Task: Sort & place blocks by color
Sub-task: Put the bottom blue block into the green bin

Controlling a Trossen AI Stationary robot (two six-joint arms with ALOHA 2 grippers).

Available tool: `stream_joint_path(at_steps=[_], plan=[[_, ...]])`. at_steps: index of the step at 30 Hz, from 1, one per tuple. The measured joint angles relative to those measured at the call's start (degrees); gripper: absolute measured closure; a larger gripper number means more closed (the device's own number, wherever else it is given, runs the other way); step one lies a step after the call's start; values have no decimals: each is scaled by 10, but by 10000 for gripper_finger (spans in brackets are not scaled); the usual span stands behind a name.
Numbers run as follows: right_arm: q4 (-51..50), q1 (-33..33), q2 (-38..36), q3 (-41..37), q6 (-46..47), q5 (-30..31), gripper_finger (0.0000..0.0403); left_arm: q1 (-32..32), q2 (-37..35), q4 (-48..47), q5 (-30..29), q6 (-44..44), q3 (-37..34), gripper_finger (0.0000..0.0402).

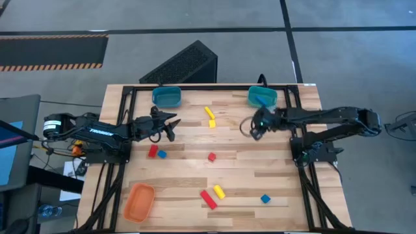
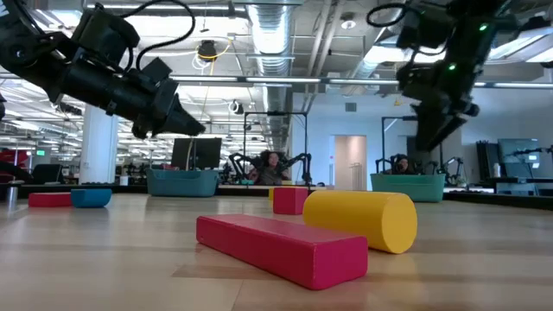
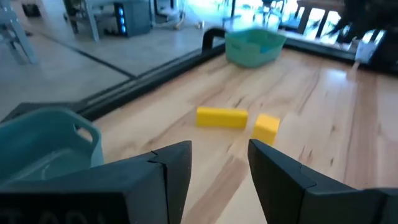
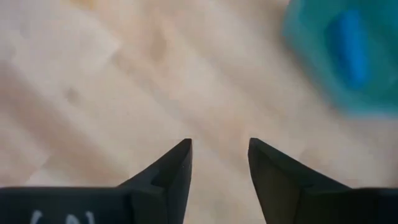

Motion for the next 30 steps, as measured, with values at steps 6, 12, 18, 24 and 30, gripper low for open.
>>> stream_joint_path(at_steps=[6,12,18,24,30], plan=[[-60,133,8,0,192,-91,222,0,0,80,0,91,0,253],[-57,283,33,0,402,-155,209,0,0,171,64,152,1,253],[-1,416,71,0,559,-209,207,0,0,167,131,209,45,253],[123,500,152,1,635,-199,199,0,1,142,162,244,85,253],[55,525,239,69,726,-267,175,0,1,134,175,281,102,253]])
